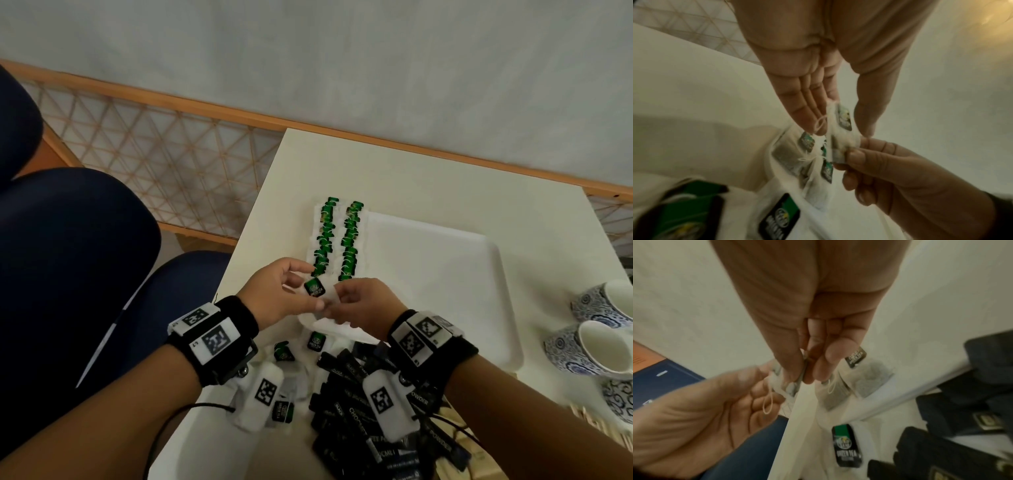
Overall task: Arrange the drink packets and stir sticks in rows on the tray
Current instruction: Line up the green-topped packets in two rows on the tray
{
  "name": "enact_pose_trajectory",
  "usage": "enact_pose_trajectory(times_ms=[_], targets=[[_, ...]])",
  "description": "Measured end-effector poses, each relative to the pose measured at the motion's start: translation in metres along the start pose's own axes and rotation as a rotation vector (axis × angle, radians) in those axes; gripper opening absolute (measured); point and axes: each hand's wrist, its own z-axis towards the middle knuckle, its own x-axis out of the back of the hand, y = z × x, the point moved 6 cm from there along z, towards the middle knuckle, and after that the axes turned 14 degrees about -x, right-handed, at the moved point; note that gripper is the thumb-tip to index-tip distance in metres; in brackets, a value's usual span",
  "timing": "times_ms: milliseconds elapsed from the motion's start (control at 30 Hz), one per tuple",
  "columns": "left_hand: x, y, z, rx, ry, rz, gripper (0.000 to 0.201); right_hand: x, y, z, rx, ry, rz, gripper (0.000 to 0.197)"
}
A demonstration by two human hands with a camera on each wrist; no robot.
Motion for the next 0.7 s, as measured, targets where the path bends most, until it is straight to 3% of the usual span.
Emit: enact_pose_trajectory(times_ms=[100, 200, 400, 533, 700], targets=[[-0.002, -0.009, -0.001, 0.038, -0.011, -0.039, 0.038, 0.002, 0.003, 0.0, 0.002, -0.006, 0.027, 0.016], [-0.007, -0.016, 0.004, 0.029, -0.012, 0.003, 0.027, 0.005, 0.011, 0.007, 0.026, 0.085, -0.171, 0.018], [-0.014, -0.032, 0.023, 0.033, -0.048, 0.268, 0.023, 0.023, 0.026, 0.01, 0.01, 0.256, -0.444, 0.009], [-0.015, -0.032, 0.029, 0.004, -0.017, 0.366, 0.023, 0.021, 0.03, 0.015, 0.017, 0.299, -0.529, 0.016], [-0.02, -0.027, 0.029, 0.0, -0.076, 0.489, 0.058, 0.022, 0.03, 0.018, -0.003, 0.303, -0.554, 0.032]])
